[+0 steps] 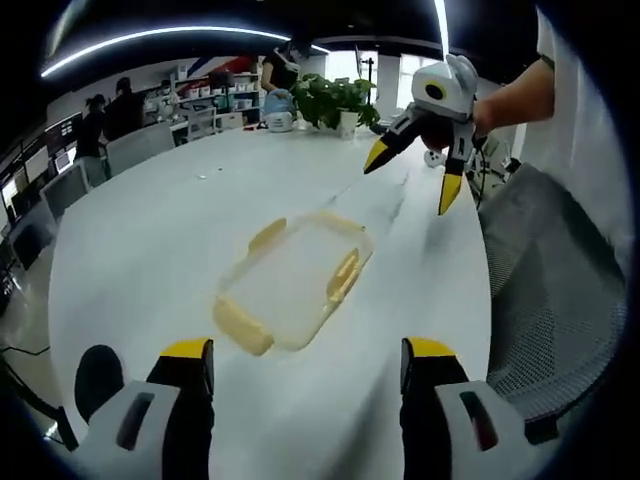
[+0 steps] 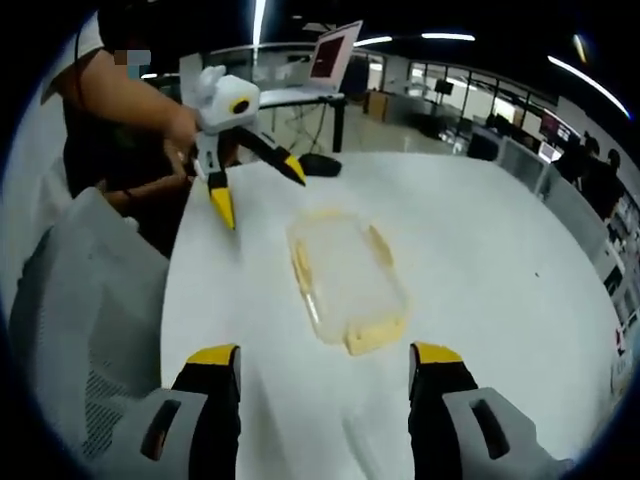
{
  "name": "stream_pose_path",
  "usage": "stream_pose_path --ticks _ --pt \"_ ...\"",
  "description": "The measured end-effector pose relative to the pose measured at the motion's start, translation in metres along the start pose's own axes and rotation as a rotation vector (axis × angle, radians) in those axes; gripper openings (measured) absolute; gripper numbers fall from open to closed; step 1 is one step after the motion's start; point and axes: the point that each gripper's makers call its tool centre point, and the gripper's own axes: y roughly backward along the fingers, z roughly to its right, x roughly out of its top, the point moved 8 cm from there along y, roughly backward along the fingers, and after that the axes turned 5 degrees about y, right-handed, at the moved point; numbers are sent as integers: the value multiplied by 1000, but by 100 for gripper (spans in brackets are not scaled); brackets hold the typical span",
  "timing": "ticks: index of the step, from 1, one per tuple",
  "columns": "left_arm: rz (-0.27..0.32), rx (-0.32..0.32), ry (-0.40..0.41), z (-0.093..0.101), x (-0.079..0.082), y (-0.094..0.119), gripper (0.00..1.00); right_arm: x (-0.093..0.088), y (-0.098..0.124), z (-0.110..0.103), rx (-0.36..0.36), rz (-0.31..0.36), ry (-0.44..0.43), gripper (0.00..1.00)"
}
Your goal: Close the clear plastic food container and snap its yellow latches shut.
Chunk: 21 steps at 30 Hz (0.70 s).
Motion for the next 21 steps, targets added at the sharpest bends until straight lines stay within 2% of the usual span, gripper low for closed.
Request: stream_pose_path --ticks 6,15,18,21 --pt "-13 -7 -38 -4 2 -3 76 3 -4 2 4 7 5 68" --pt "-48 -13 -96 -13 5 -6 75 5 -15 6 20 -21 72 64" --pt "-68 -5 -144 -16 7 -8 75 6 -18 9 24 -28 83 64" --pt "-70 -14 -148 -17 9 -10 74 8 -20 12 27 -30 91 63"
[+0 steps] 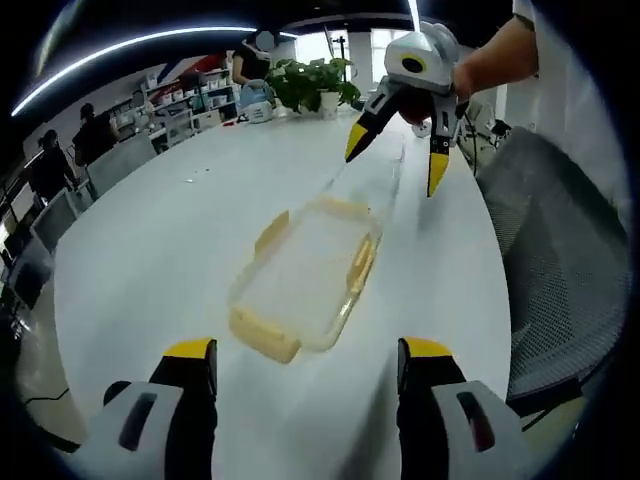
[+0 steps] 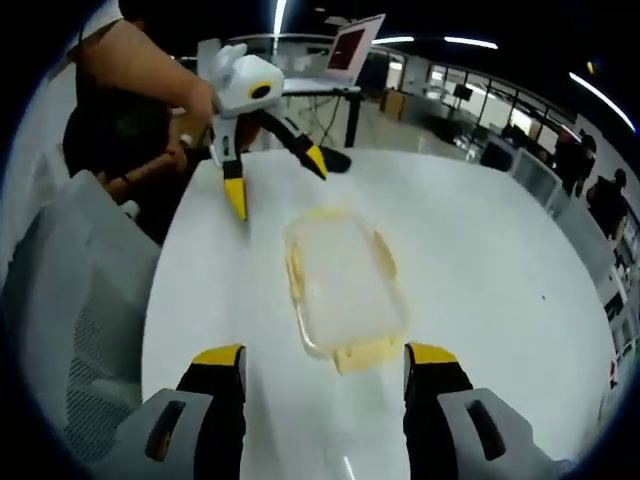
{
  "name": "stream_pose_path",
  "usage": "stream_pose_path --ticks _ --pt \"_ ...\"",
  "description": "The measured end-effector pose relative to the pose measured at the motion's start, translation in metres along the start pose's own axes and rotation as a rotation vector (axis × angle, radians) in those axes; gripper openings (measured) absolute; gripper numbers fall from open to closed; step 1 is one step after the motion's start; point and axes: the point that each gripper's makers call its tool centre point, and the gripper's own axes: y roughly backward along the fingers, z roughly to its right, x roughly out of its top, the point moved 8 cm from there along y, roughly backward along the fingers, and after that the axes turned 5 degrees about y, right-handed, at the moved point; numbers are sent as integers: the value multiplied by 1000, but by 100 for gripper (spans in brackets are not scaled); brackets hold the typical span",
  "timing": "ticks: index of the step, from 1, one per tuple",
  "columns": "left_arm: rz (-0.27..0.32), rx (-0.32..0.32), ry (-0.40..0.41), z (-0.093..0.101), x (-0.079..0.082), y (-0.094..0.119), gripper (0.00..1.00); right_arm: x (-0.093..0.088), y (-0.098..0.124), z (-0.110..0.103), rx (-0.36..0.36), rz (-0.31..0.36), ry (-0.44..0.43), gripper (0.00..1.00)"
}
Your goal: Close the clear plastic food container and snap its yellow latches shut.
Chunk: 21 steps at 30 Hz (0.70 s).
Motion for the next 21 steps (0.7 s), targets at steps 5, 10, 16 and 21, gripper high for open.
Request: stream_pose_path --ticks 5,10,16,21 --pt "-35 -21 -43 -2 -2 -5 73 1 -6 5 9 -13 10 63" --pt "-59 -32 -72 -8 -1 -8 73 3 -12 13 21 -41 22 63" --pt "-88 -41 -109 -13 -1 -10 72 2 -17 20 30 -85 66 63" --pt "-102 -50 -137 -18 0 -13 71 1 -20 23 45 -105 88 63"
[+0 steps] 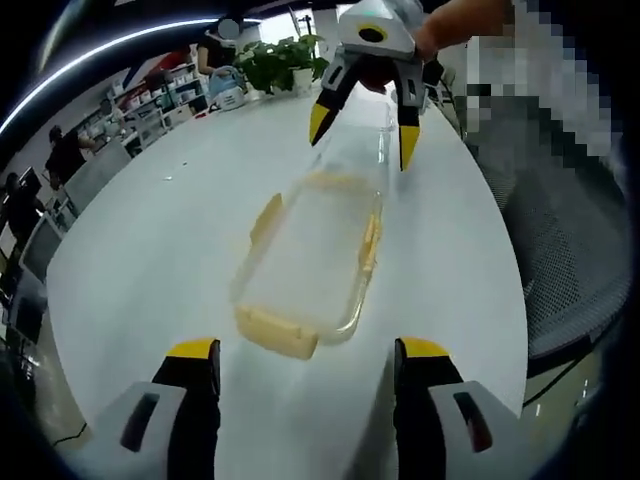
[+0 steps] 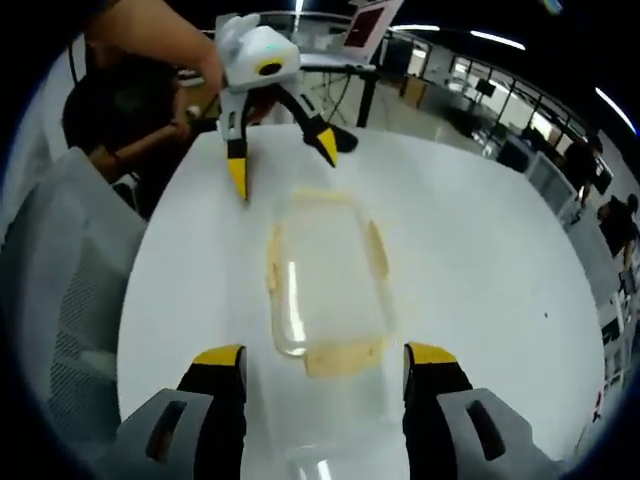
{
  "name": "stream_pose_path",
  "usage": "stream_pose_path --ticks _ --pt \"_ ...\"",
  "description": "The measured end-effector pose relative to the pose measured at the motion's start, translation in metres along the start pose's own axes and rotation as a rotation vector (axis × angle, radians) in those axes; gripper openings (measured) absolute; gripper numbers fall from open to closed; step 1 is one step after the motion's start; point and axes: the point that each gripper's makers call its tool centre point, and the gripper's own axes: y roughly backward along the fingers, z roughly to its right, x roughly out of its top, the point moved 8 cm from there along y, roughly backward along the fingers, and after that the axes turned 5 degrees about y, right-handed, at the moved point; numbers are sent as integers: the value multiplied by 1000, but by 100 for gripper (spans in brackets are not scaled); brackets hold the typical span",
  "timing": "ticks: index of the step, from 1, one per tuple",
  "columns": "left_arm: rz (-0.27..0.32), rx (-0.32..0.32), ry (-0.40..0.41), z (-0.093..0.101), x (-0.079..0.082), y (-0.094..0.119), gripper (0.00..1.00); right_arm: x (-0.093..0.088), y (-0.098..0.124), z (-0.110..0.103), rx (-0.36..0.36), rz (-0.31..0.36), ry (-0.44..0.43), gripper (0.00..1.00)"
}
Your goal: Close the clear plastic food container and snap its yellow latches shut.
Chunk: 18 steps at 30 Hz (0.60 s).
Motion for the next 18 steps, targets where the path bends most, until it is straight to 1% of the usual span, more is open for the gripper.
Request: stream_pose_path --ticks 2,3,6,9,15,18 --pt "-5 -4 -8 -1 0 -1 71 0 -2 1 8 -25 58 63" --pt "-13 -8 -16 -2 -1 -2 70 1 -4 -1 15 -30 63 63" --pt "-27 -4 -40 -5 0 -4 68 -1 -8 0 21 -43 58 63" --pt "-28 -11 -52 -7 3 -6 67 -2 -10 2 19 -65 80 62" --pt "-60 -39 -110 -14 6 -12 67 -2 -13 7 34 -68 66 62" --pt "-63 -48 -112 -17 8 -13 67 -2 -16 8 45 -73 64 62"
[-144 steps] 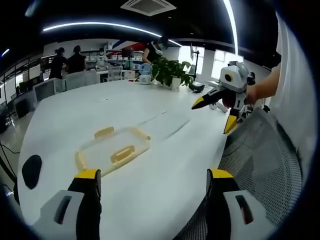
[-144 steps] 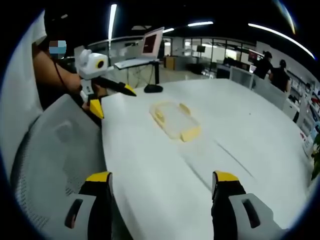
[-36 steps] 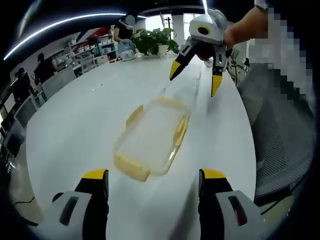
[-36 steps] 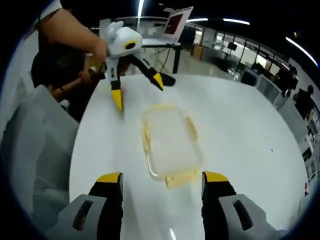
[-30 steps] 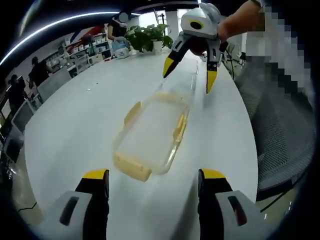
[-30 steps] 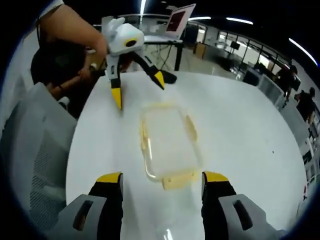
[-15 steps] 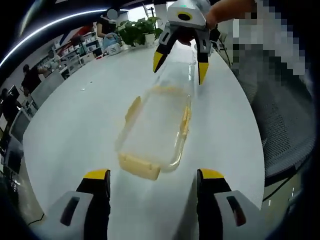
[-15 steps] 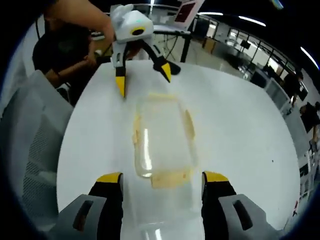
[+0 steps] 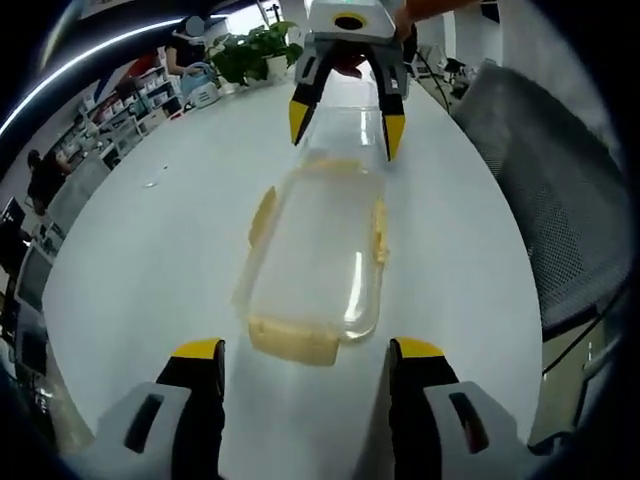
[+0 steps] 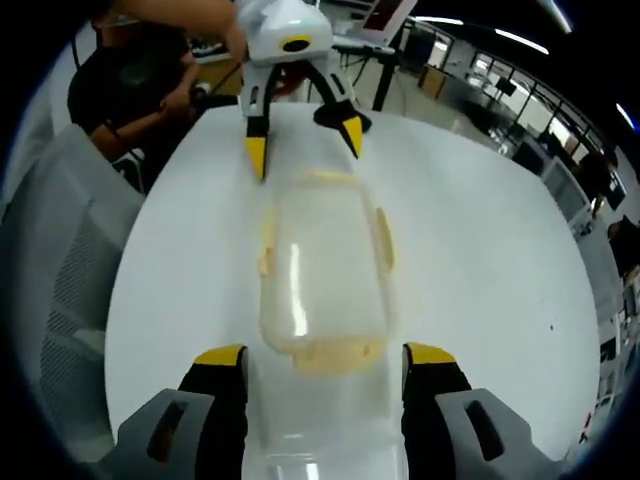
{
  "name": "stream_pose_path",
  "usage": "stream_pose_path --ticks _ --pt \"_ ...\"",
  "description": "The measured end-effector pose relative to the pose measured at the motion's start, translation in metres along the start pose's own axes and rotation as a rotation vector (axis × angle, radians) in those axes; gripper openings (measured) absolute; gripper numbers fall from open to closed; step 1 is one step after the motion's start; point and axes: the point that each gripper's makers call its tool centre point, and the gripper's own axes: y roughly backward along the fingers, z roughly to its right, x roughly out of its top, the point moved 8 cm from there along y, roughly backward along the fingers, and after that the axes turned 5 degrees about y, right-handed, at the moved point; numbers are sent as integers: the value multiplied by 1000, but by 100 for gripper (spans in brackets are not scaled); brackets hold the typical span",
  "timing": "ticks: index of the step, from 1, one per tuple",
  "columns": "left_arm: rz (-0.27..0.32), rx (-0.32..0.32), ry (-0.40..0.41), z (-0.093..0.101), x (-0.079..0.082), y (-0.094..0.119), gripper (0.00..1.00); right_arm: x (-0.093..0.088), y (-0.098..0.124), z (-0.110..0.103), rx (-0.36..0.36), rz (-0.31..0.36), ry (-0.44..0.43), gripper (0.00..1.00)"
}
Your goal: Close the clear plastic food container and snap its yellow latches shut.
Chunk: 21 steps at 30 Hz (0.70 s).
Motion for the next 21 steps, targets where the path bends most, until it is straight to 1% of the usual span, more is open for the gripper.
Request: stream_pose_path --ticks 4,6,8,9,16,19,21 --pt "-9 -10 -15 -4 2 -2 67 1 -2 2 12 -9 8 61" --pt "-24 -22 -34 -5 3 -3 65 1 -4 2 14 -19 21 61" --pt "-29 -31 -42 -6 3 -3 62 0 -6 3 28 -32 24 61" --pt "-30 -39 -41 -6 4 -4 62 0 -6 3 31 -33 27 61" --pt "-47 -67 -67 -9 6 -7 63 -4 -12 7 49 -58 7 60" --pt "-64 -80 -75 -12 6 -8 63 -5 -13 9 47 -61 -19 56" --pt "-76 -86 -87 -13 4 -10 63 -5 -13 8 51 -60 -18 56"
